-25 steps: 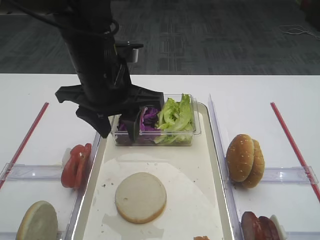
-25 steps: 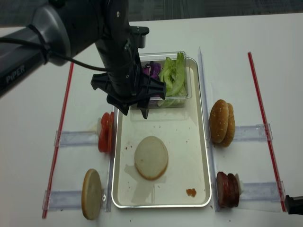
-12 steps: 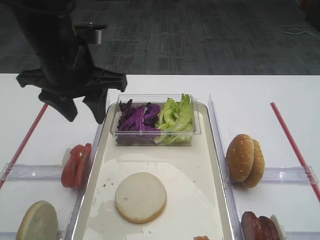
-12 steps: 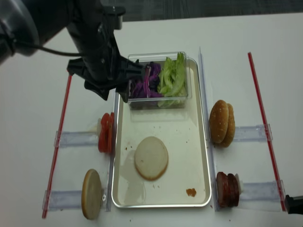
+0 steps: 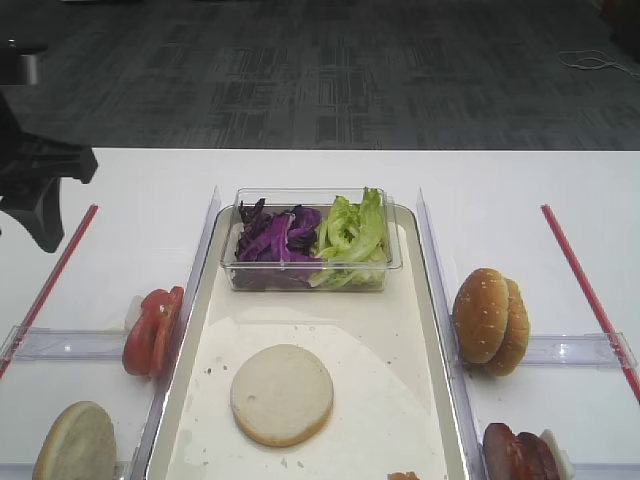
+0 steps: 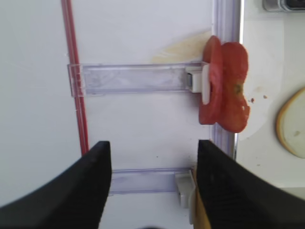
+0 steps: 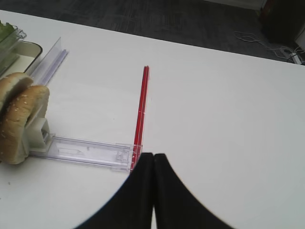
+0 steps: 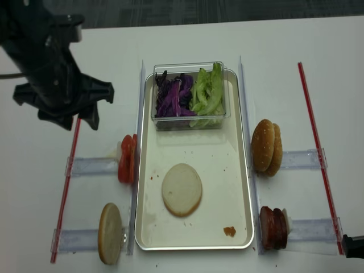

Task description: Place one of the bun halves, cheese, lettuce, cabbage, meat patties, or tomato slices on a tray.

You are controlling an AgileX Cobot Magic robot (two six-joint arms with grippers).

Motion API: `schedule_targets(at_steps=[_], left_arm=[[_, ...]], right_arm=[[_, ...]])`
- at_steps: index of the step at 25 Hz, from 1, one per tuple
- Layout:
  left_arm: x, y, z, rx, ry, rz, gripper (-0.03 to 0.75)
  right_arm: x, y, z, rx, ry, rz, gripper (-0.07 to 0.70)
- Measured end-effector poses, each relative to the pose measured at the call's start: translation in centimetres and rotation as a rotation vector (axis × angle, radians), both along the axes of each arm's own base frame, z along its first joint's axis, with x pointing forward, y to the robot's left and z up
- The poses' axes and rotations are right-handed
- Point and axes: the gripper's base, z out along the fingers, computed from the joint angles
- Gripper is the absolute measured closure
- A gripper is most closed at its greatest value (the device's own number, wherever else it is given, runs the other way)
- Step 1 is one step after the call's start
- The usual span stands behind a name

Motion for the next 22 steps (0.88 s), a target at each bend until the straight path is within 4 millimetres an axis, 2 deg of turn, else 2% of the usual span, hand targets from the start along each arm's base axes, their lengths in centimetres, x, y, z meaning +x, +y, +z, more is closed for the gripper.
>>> schedule_targets(at_steps=[5, 9, 12, 15, 22], left_arm=[[-0.8, 2.2, 0.8, 0.005, -0.027, 0.039, 0.339], [-1.4, 2.6, 1.3, 0.005, -0.046, 0.037, 0.339], [-2.6, 2.8, 1.4, 0.007, -0.05, 0.026, 0.339], [-4.4, 3.0, 1.7, 0.005, -0.068, 0.026, 0.339], [-10.1, 3.7, 2.9, -0.008, -0.169, 0.027, 0.339]], right_arm=[[0.0, 0.0, 0.0, 0.0, 0.0, 0.0, 0.498], [0.0, 0.0, 0.0, 0.0, 0.0, 0.0, 0.498], [0.0, 0.0, 0.0, 0.0, 0.0, 0.0, 0.498], [0.0, 0.0, 0.0, 0.0, 0.0, 0.0, 0.498], [0.0, 0.0, 0.0, 0.0, 0.0, 0.0, 0.498]])
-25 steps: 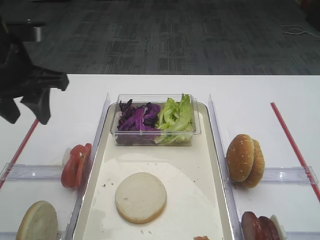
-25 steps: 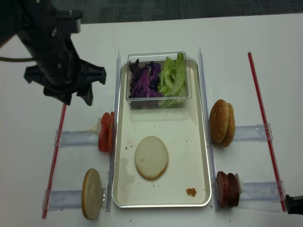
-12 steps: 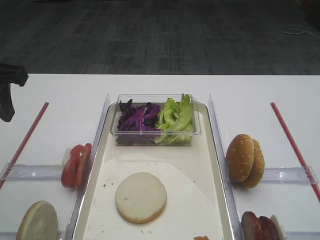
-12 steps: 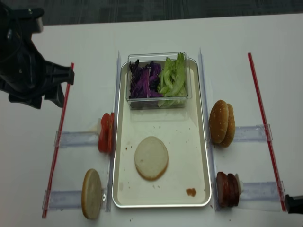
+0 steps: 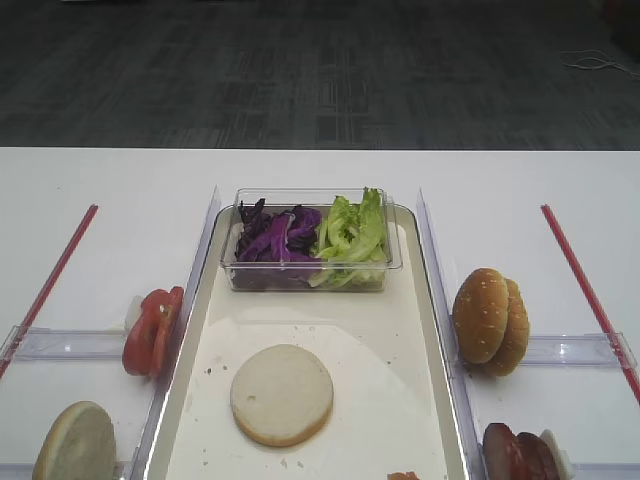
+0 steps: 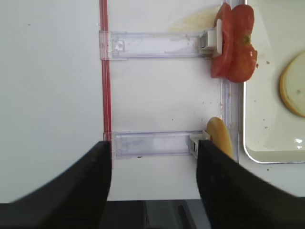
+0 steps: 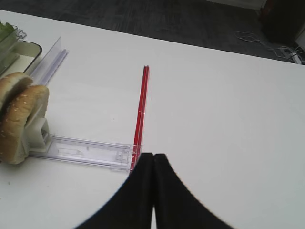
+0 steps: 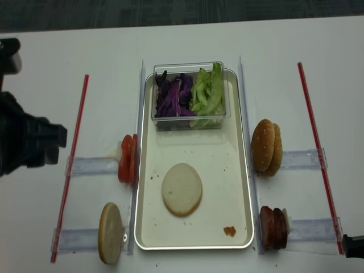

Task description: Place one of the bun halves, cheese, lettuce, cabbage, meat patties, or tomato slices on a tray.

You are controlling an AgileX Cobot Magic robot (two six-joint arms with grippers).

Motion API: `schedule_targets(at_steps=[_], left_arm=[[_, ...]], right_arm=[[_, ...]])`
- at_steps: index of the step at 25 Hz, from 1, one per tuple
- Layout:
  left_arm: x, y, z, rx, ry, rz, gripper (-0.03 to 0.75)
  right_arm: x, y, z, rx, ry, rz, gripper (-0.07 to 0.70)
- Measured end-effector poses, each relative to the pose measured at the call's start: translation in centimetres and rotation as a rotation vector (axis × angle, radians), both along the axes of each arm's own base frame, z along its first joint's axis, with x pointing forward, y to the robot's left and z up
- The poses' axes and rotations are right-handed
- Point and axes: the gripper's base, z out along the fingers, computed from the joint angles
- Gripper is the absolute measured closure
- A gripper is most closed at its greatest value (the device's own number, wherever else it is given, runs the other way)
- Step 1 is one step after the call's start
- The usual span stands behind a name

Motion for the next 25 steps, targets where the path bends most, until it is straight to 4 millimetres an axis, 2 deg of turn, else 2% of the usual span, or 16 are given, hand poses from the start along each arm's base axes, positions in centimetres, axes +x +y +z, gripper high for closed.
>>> schedule_targets(at_steps=[13, 19, 25], left_arm=[[-9.5, 1.1, 1.7, -0.019, -0.278, -0.027, 0.339], [-13.1, 1.2, 0.0, -0.046, -0.355, -0.06, 0.339], [-15.7, 1.5, -2.8, -0.043, -0.424, -0.08, 0.339]], right_arm=[[0.0, 0.0, 0.0, 0.0, 0.0, 0.0, 0.498], [0.0, 0.0, 0.0, 0.004, 0.0, -0.001, 0.498], [0.0, 0.0, 0.0, 0.004, 0.0, -0.001, 0.498]])
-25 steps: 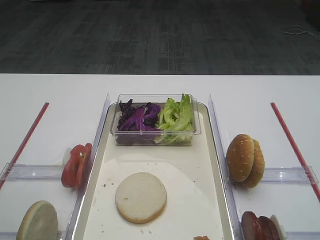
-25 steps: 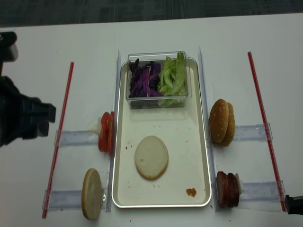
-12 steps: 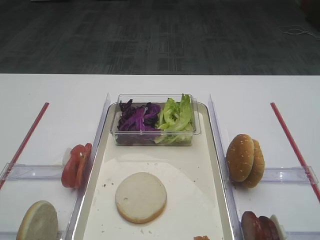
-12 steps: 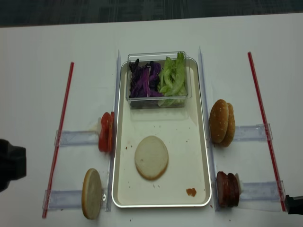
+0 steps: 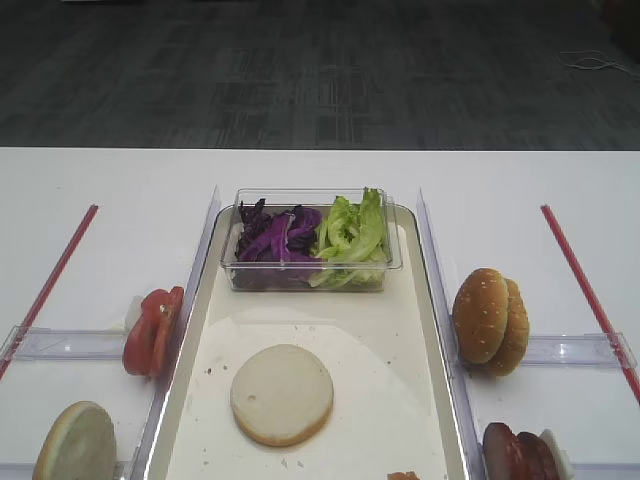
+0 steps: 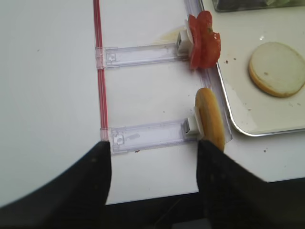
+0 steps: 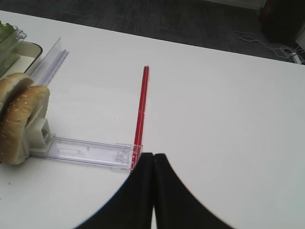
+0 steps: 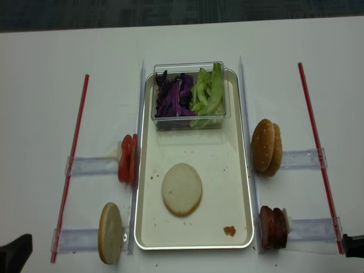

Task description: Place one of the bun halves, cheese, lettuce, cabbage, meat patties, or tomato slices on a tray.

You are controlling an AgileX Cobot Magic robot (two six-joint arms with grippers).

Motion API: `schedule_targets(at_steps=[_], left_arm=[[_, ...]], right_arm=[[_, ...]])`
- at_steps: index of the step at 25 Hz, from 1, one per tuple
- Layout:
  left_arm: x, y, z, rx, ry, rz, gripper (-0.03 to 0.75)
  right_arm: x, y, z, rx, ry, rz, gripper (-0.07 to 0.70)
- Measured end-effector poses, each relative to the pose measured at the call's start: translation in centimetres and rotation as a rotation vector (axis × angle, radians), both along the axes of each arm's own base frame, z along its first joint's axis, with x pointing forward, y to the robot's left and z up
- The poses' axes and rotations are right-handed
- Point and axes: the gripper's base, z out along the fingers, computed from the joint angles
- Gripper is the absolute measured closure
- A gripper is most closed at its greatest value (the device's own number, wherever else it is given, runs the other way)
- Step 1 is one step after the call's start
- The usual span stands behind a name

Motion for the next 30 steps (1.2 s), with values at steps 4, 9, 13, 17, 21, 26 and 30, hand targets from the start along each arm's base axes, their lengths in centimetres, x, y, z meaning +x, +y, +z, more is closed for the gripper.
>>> schedule_targets(at_steps=[4, 9, 13, 17, 21, 26, 30], left_arm=[[-1.4, 0.2, -1.2, 0.01, -0.073, -0.018, 0.339], [-2.9, 0.3, -2.4, 0.013, -0.177, -0.032, 0.339], [-3.2, 0.3, -3.0, 0.013, -0.21, -0.037, 0.339], [-3.0, 0.3, -3.1, 0.011, -0.217, -0.037, 0.339], [-3.0, 0.3, -3.1, 0.01, -0.222, -0.037, 0.339], [-3.0, 0.3, -3.1, 0.01, -0.224, -0.037, 0.339], [-3.0, 0.3, -3.1, 0.01, -0.224, -0.037, 0.339]], right_arm=[[0.0, 0.0, 0.0, 0.0, 0.0, 0.0, 0.498], [0.0, 0.0, 0.0, 0.0, 0.0, 0.0, 0.498], [0.0, 0.0, 0.0, 0.0, 0.0, 0.0, 0.498], [0.0, 0.0, 0.0, 0.0, 0.002, 0.0, 0.498], [0.0, 0.0, 0.0, 0.0, 0.002, 0.0, 0.498], [0.0, 0.0, 0.0, 0.0, 0.002, 0.0, 0.498], [0.0, 0.0, 0.0, 0.0, 0.002, 0.0, 0.498]])
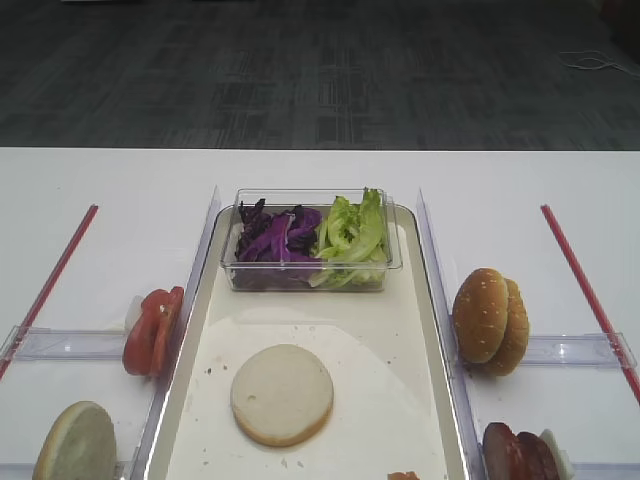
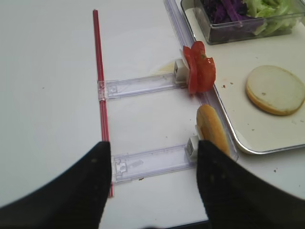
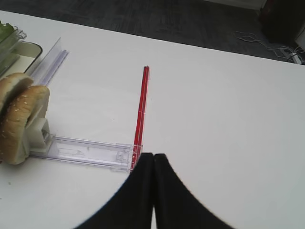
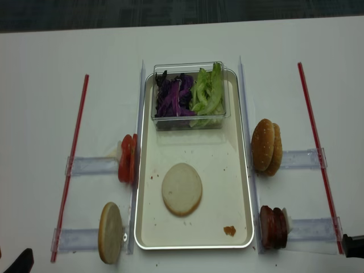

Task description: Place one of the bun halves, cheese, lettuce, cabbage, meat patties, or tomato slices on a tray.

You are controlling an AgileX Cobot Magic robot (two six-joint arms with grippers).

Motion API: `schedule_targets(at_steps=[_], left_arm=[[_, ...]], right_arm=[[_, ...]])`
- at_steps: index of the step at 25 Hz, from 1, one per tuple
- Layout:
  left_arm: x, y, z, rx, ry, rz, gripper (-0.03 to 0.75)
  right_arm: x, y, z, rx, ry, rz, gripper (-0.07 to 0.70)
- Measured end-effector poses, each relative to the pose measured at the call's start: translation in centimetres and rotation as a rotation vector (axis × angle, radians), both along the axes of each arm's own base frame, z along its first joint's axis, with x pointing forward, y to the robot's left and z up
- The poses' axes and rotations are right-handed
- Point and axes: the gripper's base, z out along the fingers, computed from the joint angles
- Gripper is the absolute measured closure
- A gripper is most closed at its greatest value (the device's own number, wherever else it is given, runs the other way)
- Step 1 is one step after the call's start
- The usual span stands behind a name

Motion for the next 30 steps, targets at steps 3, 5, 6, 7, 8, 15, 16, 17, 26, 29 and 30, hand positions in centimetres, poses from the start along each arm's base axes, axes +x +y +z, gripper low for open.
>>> schedule_targets(at_steps=[3, 5, 6, 7, 8, 15, 16, 17, 26, 29, 30], left_arm=[[0.0, -0.02, 0.0, -0.002, 0.0, -0.001, 0.339], [0.0, -0.02, 0.0, -0.002, 0.0, -0.001, 0.339], [0.0, -0.02, 0.0, -0.002, 0.0, -0.001, 0.339], [0.0, -0.03, 0.0, -0.003, 0.0, -0.002, 0.339], [0.0, -0.03, 0.0, -0.003, 0.0, -0.002, 0.339], [0.0, -0.03, 0.0, -0.003, 0.0, -0.002, 0.339], [-0.01, -0.04, 0.0, -0.004, 0.001, -0.003, 0.339], [-0.01, -0.05, 0.0, -0.004, 0.001, -0.003, 0.339], [0.0, -0.09, 0.0, -0.004, 0.0, 0.032, 0.339], [0.0, -0.13, 0.0, -0.004, 0.0, 0.07, 0.339], [0.0, -0.14, 0.0, -0.004, 0.0, 0.076, 0.339]], right_arm=[[0.0, 0.0, 0.0, 0.0, 0.0, 0.0, 0.498], [0.0, 0.0, 0.0, 0.0, 0.0, 0.0, 0.498], [0.0, 0.0, 0.0, 0.0, 0.0, 0.0, 0.498], [0.0, 0.0, 0.0, 0.0, 0.0, 0.0, 0.498], [0.0, 0.0, 0.0, 0.0, 0.0, 0.0, 0.498], [0.0, 0.0, 0.0, 0.0, 0.0, 0.0, 0.498], [0.0, 0.0, 0.0, 0.0, 0.0, 0.0, 0.498], [0.0, 0.0, 0.0, 0.0, 0.0, 0.0, 0.498], [0.0, 0.0, 0.0, 0.0, 0.0, 0.0, 0.498], [0.0, 0.0, 0.0, 0.0, 0.0, 0.0, 0.498], [0.0, 0.0, 0.0, 0.0, 0.0, 0.0, 0.498]])
